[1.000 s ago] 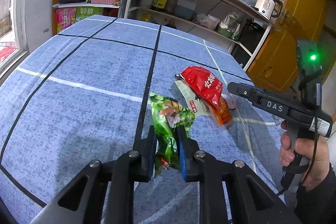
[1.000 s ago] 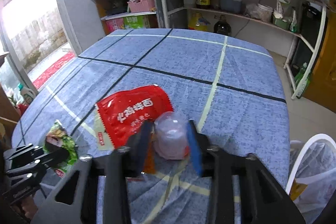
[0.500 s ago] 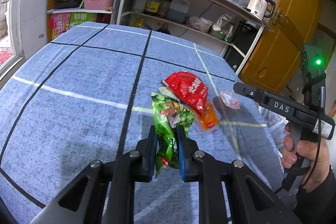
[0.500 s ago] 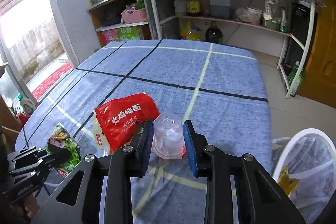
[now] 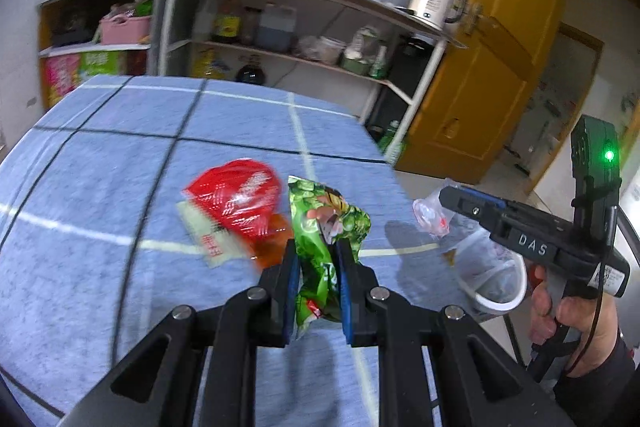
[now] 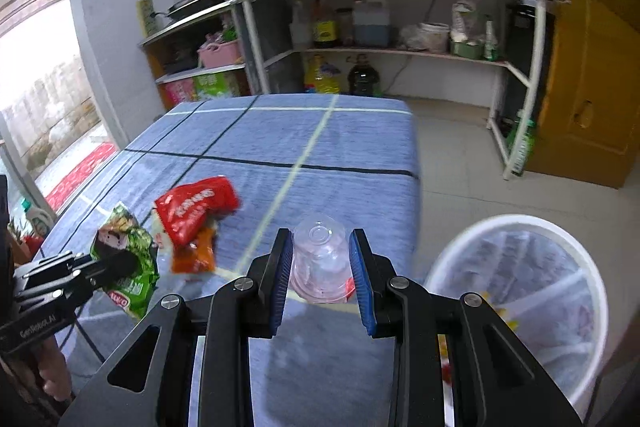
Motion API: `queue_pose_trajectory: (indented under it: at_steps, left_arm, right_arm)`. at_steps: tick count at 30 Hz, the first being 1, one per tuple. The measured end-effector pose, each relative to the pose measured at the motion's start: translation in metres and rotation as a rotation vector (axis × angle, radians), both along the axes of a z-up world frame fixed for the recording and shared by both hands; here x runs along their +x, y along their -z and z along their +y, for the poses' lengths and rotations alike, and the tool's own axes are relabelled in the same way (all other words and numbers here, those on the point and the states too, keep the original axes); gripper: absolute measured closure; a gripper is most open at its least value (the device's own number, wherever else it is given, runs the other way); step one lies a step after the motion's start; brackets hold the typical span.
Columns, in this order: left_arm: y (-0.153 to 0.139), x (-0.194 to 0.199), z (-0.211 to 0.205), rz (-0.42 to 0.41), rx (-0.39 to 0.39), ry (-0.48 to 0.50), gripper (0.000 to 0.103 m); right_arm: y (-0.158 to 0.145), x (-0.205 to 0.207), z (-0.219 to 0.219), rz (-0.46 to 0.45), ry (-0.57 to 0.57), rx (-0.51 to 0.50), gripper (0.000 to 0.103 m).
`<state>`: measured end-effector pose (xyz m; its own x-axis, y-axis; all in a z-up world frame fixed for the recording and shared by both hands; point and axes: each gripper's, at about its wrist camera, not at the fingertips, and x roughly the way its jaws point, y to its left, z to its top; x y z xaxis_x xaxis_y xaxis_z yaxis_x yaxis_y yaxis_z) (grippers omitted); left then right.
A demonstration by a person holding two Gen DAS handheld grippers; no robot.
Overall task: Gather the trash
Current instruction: 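Carry the green packet and clear cup over the bin and open both tools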
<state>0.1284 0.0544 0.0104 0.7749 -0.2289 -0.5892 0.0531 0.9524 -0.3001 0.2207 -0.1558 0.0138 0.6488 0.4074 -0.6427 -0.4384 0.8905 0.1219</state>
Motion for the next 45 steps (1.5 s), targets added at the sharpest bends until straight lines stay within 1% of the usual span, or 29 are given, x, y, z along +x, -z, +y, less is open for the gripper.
queue_pose_trajectory:
  at_steps: [5,14,21,26,32,36,37,39,40,42,45]
  left_arm:
    - [-0.007,0.014,-0.034,-0.006,0.012,0.077,0.085]
    - [-0.016,0.047,-0.109,-0.011,0.048,0.220,0.085]
    - [-0.007,0.067,-0.165,0.014,0.072,0.313,0.085]
    - [0.000,0.080,-0.195,0.035,0.074,0.367,0.084]
    - [0.011,0.095,-0.214,0.067,0.074,0.381,0.081]
    - [0.018,0.105,-0.214,0.095,0.070,0.377,0.078]
    - [0.020,0.106,-0.213,0.100,0.068,0.374,0.078]
    - [0.021,0.109,-0.213,0.110,0.062,0.372,0.076]
    - [0.021,0.109,-0.212,0.112,0.059,0.371,0.071]
    - [0.022,0.106,-0.210,0.109,0.052,0.367,0.060]
    - [0.018,0.104,-0.208,0.096,0.043,0.368,0.060]
  right_arm:
    - [-0.001,-0.007,-0.045,0.000,0.075,0.002,0.073]
    - [0.006,-0.019,-0.121,0.015,0.202,0.021,0.073]
    - [0.011,-0.022,-0.157,0.031,0.266,0.038,0.073]
    - [0.019,-0.017,-0.171,0.051,0.299,0.041,0.073]
    - [0.030,-0.011,-0.183,0.086,0.336,0.049,0.073]
    - [0.033,-0.011,-0.185,0.088,0.350,0.036,0.072]
    - [0.033,-0.011,-0.184,0.089,0.349,0.035,0.072]
    - [0.034,-0.011,-0.185,0.088,0.348,0.036,0.065]
    - [0.034,-0.011,-0.185,0.087,0.349,0.037,0.058]
    - [0.034,-0.011,-0.185,0.088,0.349,0.043,0.058]
    - [0.033,-0.013,-0.184,0.081,0.349,0.039,0.058]
